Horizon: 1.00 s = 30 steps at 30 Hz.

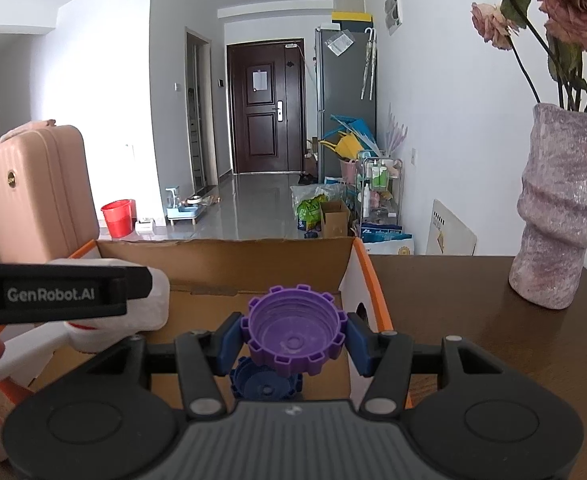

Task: Organize rigid objects
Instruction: 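Lower the cotton-pad box and purple cap into the box and open both tools, then withdraw both tools from the box back over the table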

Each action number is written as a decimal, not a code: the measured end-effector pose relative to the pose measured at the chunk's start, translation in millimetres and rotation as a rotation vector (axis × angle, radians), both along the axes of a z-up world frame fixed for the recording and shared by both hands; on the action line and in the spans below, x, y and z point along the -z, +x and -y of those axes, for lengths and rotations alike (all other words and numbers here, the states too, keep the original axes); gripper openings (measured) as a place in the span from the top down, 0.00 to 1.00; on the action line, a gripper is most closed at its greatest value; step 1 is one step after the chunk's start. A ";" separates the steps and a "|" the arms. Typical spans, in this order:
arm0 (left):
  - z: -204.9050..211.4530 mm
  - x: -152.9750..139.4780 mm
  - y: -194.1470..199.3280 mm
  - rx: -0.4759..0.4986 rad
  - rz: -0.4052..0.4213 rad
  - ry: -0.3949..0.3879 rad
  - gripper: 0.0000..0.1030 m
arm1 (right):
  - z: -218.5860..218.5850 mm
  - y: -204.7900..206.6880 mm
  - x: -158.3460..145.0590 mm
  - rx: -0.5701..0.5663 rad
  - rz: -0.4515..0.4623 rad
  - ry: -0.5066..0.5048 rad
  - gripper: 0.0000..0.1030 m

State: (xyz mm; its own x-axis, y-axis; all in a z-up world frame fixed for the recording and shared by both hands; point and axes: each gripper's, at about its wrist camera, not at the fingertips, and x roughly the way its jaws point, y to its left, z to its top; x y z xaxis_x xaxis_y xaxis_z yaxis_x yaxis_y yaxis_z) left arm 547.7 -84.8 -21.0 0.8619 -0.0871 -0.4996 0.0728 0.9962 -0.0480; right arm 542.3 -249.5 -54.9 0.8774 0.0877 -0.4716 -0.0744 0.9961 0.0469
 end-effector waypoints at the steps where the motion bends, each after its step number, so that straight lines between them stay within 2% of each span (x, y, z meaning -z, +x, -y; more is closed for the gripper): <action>1: 0.9 0.1 0.3 0.001 0.001 0.003 0.19 | -0.2 0.2 0.9 0.000 -0.002 -0.002 0.48; 10: 2.8 1.3 0.1 0.007 -0.002 0.005 0.19 | -0.6 1.0 0.9 0.002 -0.009 0.000 0.48; 11: 2.0 1.7 0.5 0.010 -0.005 0.001 0.17 | -0.6 1.2 0.6 0.003 -0.007 0.001 0.48; 12: 1.9 1.5 0.5 0.012 -0.008 0.000 0.11 | -0.4 1.2 0.3 0.005 -0.005 0.002 0.47; 14: 1.4 0.4 0.0 0.004 0.000 -0.002 0.06 | 0.7 2.3 -1.4 0.008 -0.002 0.005 0.39; 16: -0.1 -0.9 -1.3 0.007 0.003 -0.011 0.05 | 0.8 1.3 -1.6 0.016 0.005 0.002 0.26; 18: -1.6 -1.6 -2.5 0.001 0.007 -0.018 0.01 | 1.4 0.3 -2.4 0.021 0.013 0.004 0.22; 22: -2.4 -1.7 -3.3 -0.007 0.005 -0.022 0.00 | 3.2 -0.9 -1.8 0.028 0.019 0.013 0.06; 25: -3.3 -0.5 -1.7 -0.016 -0.008 -0.027 0.00 | 3.8 -1.7 -1.9 0.034 0.022 0.015 0.01; 30: -5.3 -0.5 0.2 -0.019 -0.019 -0.037 0.00 | 3.1 -3.1 -2.0 0.034 0.022 0.016 0.01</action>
State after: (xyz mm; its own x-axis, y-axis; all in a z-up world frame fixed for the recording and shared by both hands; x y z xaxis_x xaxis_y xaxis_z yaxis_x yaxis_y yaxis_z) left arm 547.9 -79.5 -20.5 0.8537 -0.0892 -0.5130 0.0524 0.9949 -0.0857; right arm 539.2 -252.7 -52.9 0.8904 0.0647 -0.4505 -0.0415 0.9973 0.0612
